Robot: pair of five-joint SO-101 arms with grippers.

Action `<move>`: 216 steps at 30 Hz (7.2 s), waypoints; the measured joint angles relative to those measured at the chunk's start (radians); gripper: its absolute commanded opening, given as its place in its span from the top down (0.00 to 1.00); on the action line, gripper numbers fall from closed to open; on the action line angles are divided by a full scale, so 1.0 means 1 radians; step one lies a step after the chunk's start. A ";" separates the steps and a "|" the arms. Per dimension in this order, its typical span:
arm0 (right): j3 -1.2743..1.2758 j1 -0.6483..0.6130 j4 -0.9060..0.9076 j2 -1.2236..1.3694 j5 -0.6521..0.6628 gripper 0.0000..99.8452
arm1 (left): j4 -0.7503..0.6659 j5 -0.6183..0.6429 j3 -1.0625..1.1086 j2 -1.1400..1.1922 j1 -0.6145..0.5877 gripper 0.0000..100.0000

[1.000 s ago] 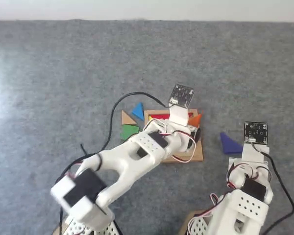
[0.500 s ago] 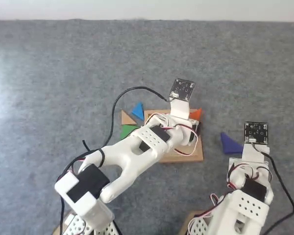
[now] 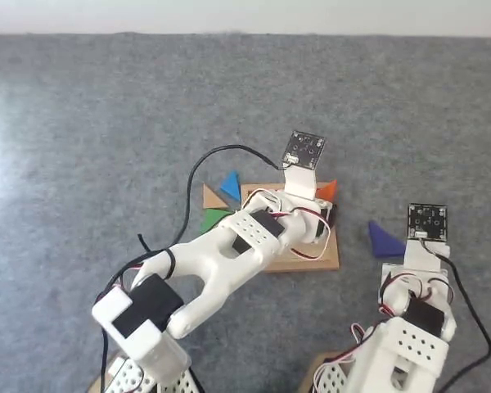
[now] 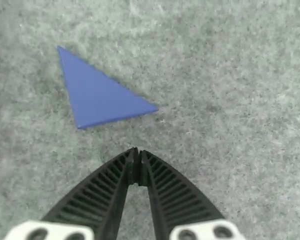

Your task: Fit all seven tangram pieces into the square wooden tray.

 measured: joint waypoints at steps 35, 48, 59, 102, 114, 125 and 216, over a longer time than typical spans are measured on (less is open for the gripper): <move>0.000 -0.038 0.000 0.000 0.002 0.99 | 0.000 -0.015 0.000 0.000 -0.029 0.81; 0.000 -0.038 0.000 0.000 0.002 0.99 | 0.183 -0.195 -0.140 0.000 -0.114 0.81; 0.000 -0.038 0.000 0.000 0.002 0.99 | 0.755 -0.531 -0.407 0.006 -0.192 0.90; 0.000 -0.038 0.000 0.000 0.002 0.99 | 0.540 -0.451 -0.226 -0.256 -0.330 0.91; 0.000 -0.038 0.000 0.000 0.002 0.99 | 0.859 -0.540 -0.247 -0.175 -0.692 0.86; 0.000 -0.038 0.000 0.000 0.002 0.99 | 0.809 -0.371 -0.367 0.137 -0.626 0.83; 0.000 -0.038 0.000 0.000 0.002 0.99 | 0.948 -0.285 -0.674 0.365 -0.647 0.80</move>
